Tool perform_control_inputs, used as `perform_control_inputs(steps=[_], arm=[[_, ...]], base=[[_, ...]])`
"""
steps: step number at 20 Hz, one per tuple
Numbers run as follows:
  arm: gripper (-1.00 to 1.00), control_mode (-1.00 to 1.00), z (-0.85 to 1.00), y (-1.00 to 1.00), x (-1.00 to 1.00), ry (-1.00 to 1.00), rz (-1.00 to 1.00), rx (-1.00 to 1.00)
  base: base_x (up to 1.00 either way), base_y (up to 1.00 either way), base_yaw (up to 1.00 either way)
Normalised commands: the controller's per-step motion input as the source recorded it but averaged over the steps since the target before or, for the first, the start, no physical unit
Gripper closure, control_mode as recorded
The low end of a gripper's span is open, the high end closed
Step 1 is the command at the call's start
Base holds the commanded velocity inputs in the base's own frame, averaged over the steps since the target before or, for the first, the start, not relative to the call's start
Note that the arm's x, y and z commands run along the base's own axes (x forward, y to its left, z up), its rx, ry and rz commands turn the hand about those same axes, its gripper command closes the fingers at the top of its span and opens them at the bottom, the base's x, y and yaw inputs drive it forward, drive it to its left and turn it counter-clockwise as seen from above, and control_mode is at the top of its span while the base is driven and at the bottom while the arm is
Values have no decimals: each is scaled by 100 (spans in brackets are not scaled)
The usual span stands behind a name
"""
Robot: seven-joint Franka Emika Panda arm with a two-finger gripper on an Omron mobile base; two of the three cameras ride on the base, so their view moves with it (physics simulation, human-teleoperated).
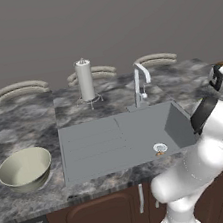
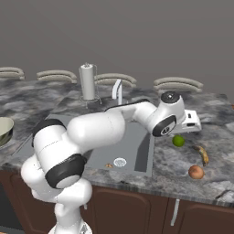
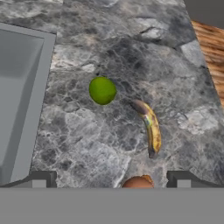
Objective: There is a mixed pile of frozen fruits and vegetables on the counter. Locate all the frozen vegetables and place the items in a bowl on the counter. Take all the frozen fruits and defrost them in a running sink.
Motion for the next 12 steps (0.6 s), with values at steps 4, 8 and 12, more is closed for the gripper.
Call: perform_control_inputs(steps=[4, 8, 12], arm=[[-100, -100, -2, -18, 10, 6, 4, 1], [-100, -100, -11, -8, 12, 1, 3, 0], [-100, -100, -6, -12, 9, 0, 0, 1]], base=[[0, 0, 0], [0, 0, 0], [0, 0, 0]])
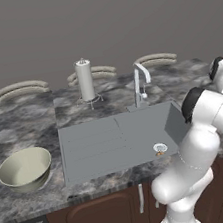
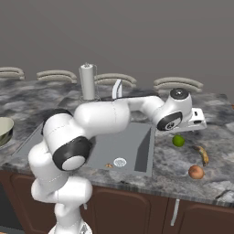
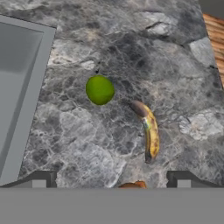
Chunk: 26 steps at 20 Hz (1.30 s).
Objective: There is a mixed pile of frozen fruits and vegetables on the counter. Locate all the frozen vegetables and place the items in a bowl on the counter. Take all the frozen fruits and defrost them in a running sink.
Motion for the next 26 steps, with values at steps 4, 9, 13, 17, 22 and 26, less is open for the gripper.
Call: perform_control_inputs(steps=[4, 9, 13, 17, 22, 26], arm=[[-100, -100, -4, -16, 5, 0, 0, 2], [-100, -100, -6, -9, 11, 0, 0, 3], [-100, -100, -2, -13, 8, 0, 0, 3], [-100, -100, -2, -13, 8, 0, 0, 3], [-100, -100, -9, -15, 15, 0, 0, 1], [-100, -100, -15, -17, 24, 4, 0, 0]], base=[[0, 0, 0], [0, 0, 0], [0, 0, 0], [0, 0, 0], [0, 0, 0], [0, 0, 0]])
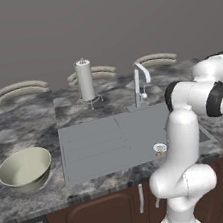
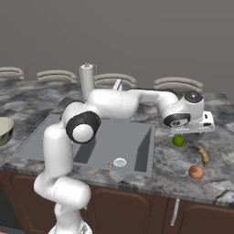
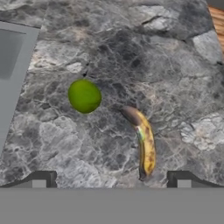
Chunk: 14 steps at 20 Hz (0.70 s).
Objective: There is a mixed pile of frozen fruits and vegetables on the counter. Locate all the frozen vegetables and place the items in a bowl on the counter. Take all the frozen fruits and defrost them in a running sink.
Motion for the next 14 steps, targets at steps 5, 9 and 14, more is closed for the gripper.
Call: perform_control_inputs(steps=[5, 9, 14], arm=[[-100, -100, -17, -18, 25, 4, 0, 0], [-100, -100, -13, -22, 20, 2, 0, 0], [-100, -100, -10, -28, 11, 0, 0, 1]], base=[[0, 0, 0], [0, 0, 0], [0, 0, 0]])
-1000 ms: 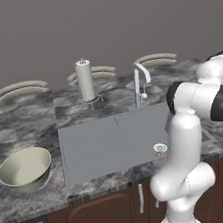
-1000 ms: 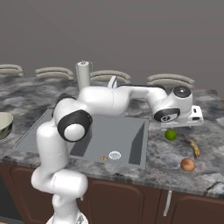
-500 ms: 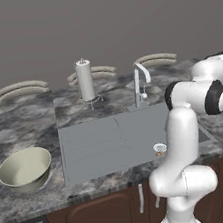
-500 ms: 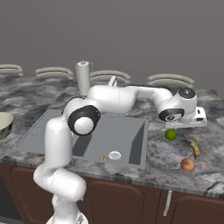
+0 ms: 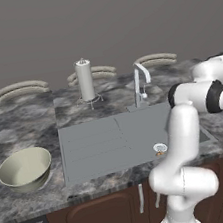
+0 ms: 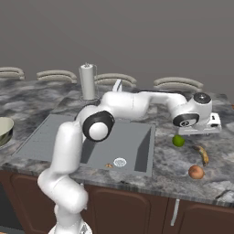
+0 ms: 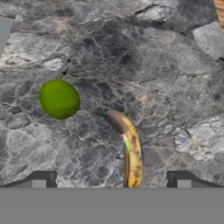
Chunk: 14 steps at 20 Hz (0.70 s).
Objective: There is a mixed pile of frozen fruits and vegetables on the counter. Locate all the frozen vegetables and place the items in a bowl on the counter. Take all the frozen fruits and defrost them in a running sink.
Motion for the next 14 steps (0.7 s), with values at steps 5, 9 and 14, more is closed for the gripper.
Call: perform_control_inputs(steps=[5, 9, 14], arm=[[-100, -100, -14, -24, 14, 0, 0, 1], [-100, -100, -22, -14, 24, 0, 0, 0], [-100, -100, -24, -12, 18, 1, 0, 0]], base=[[0, 0, 0], [0, 0, 0], [0, 0, 0]])
